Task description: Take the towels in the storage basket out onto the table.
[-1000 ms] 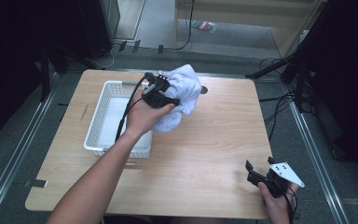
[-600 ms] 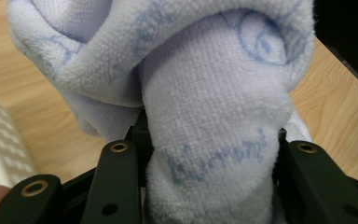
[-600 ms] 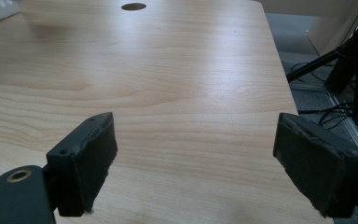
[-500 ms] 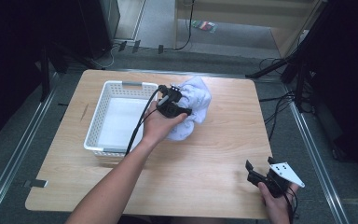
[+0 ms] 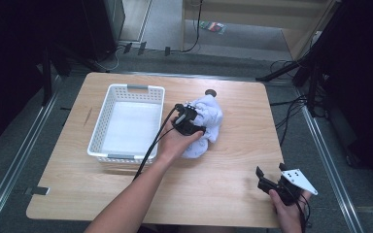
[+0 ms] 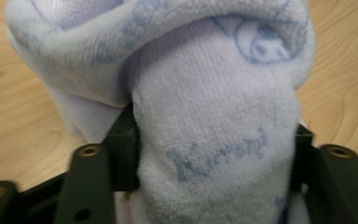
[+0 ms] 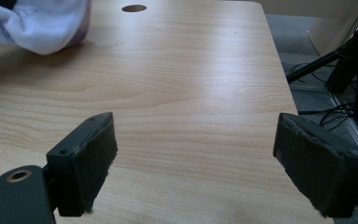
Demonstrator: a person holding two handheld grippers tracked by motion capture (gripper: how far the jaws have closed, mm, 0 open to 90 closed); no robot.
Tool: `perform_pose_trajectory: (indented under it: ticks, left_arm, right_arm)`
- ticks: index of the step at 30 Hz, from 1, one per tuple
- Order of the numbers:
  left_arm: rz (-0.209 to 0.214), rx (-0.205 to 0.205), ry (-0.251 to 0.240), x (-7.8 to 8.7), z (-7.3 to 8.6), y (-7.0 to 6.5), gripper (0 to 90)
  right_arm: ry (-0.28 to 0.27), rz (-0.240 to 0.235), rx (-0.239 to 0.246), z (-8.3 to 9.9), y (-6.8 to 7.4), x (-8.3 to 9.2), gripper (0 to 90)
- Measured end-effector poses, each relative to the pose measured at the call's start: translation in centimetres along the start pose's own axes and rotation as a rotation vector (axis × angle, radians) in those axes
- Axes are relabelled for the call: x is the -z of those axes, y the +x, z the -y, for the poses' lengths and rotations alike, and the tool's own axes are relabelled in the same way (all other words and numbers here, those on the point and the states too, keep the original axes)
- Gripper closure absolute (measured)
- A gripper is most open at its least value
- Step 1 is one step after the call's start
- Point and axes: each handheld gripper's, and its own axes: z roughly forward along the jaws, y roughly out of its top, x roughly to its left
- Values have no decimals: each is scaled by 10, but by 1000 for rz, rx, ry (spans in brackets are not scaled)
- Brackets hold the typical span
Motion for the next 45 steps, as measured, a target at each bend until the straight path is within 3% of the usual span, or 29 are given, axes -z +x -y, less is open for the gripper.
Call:
perform_pose_trajectory:
  ticks: [1, 3, 7, 8, 10, 11, 13, 20, 33, 45]
  left_arm:
    - [13, -3, 17, -1, 1, -1, 339]
    - [-30, -25, 5, 0, 2, -4, 213]
    - [-2, -29, -3, 9, -2, -8, 0]
    - [1, -39, -7, 12, -3, -9, 0]
    - [-35, -61, -28, 18, -3, -12, 0]
    - [-27, -63, -34, 21, -3, -11, 0]
    - [-31, -47, -47, 28, -4, -9, 0]
    - [-19, -47, -84, 52, -5, 1, 0]
    - [-60, -22, -145, 87, -4, 21, 0]
    - [-93, -16, -164, 113, 3, 42, 0]
  right_arm:
    - [0, 0, 0, 0, 0, 0, 136]
    - [0, -1, -1, 0, 0, 0, 136]
    - [-1, -1, -1, 0, 0, 0, 136]
    - [-2, -1, -2, 0, 0, 0, 136]
    - [0, -1, -2, 0, 0, 0, 136]
    - [0, -1, -2, 0, 0, 0, 136]
    - [0, -1, -2, 0, 0, 0, 136]
    - [3, 1, 1, 0, 0, 0, 137]
    - [8, 5, 0, 0, 0, -1, 136]
    - [12, 5, 5, 0, 0, -1, 137]
